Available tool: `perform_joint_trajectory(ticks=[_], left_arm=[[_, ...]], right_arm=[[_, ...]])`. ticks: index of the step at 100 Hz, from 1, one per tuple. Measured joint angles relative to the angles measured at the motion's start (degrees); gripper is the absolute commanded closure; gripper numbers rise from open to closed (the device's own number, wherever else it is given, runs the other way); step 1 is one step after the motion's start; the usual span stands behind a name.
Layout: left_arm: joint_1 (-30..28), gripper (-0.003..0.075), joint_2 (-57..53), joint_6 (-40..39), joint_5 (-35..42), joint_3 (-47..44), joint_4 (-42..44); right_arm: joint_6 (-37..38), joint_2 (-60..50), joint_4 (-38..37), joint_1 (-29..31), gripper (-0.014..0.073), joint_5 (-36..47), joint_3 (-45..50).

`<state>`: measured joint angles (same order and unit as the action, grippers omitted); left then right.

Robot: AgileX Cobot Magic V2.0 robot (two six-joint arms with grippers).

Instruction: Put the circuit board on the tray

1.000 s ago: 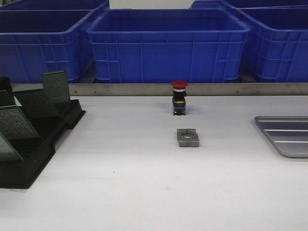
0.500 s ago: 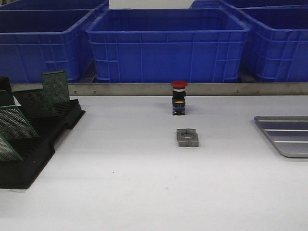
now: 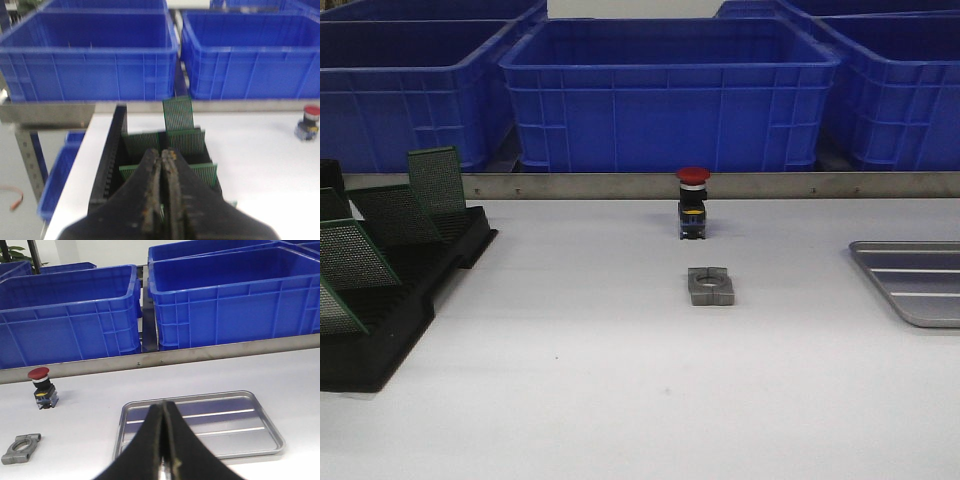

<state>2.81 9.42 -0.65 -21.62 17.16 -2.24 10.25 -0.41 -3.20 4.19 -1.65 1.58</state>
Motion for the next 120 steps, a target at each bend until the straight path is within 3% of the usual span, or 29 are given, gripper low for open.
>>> perform_joint_trajectory(ticks=[11, 28, 38, 67, 93, 120], left_arm=[[0.00, 0.0688, 5.82, 0.00, -4.54, 3.30, 0.02], [0.00, 0.0417, 15.09, 0.00, -8.53, 8.50, 0.02], [0.00, 0.0325, 20.17, 1.40, -9.68, 11.03, 0.13], [0.00, 0.0320, 36.31, 17.73, -11.55, 19.32, -1.04], [0.00, 0.0321, 50.77, 46.22, -18.16, 30.49, -8.03], [0.00, 0.0321, 61.09, 67.96, -20.12, 36.32, -9.48]], right_arm=[[0.00, 0.00, 0.00, 0.00, 0.0655, 0.00, 0.00], [0.00, 0.00, 0.00, 0.00, 0.0655, 0.00, 0.00], [0.00, 0.00, 0.00, 0.00, 0.0655, 0.00, 0.00], [0.00, 0.00, 0.00, 0.00, 0.0655, 0.00, 0.00], [0.00, 0.00, 0.00, 0.00, 0.0655, 0.00, 0.00], [0.00, 0.00, 0.00, 0.00, 0.0655, 0.00, 0.00]])
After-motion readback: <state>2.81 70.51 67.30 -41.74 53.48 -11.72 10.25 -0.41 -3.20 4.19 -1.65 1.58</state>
